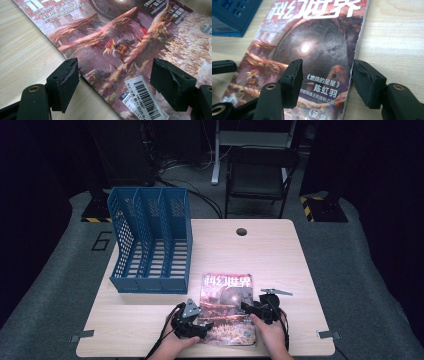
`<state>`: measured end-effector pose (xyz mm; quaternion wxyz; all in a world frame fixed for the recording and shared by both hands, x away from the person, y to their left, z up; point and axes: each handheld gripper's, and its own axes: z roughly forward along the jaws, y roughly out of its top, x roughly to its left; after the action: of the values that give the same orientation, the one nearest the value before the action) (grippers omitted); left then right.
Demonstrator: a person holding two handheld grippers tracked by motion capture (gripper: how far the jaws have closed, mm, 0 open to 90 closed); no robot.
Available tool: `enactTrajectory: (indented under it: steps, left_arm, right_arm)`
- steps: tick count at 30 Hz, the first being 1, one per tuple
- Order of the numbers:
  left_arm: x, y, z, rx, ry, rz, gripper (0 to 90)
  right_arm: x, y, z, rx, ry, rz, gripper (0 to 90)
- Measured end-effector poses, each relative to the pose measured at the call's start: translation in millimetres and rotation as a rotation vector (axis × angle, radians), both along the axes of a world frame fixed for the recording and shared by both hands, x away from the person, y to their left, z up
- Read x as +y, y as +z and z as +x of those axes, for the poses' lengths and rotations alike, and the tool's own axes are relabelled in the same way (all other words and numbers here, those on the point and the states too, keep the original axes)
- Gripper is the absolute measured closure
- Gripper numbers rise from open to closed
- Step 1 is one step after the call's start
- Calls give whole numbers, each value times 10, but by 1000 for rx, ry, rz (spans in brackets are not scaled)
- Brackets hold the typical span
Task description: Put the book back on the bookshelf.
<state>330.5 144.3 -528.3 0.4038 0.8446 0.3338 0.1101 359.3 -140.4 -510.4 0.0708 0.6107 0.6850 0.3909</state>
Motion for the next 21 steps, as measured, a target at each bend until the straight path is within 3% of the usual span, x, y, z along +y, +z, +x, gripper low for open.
enactTrajectory:
  steps: [8,14,21]
  left_arm:
    - [-6,-11,-8,-9,14,-9,228]
    - [6,-3,-3,-3,1,0,229]
    - [4,-7,-6,3,13,-12,243]
  right_arm:
    - [-32,95,-38,-47,12,67,423]
    - [3,208,-84,-102,69,96,423]
    - [15,194,-51,-94,59,116,421]
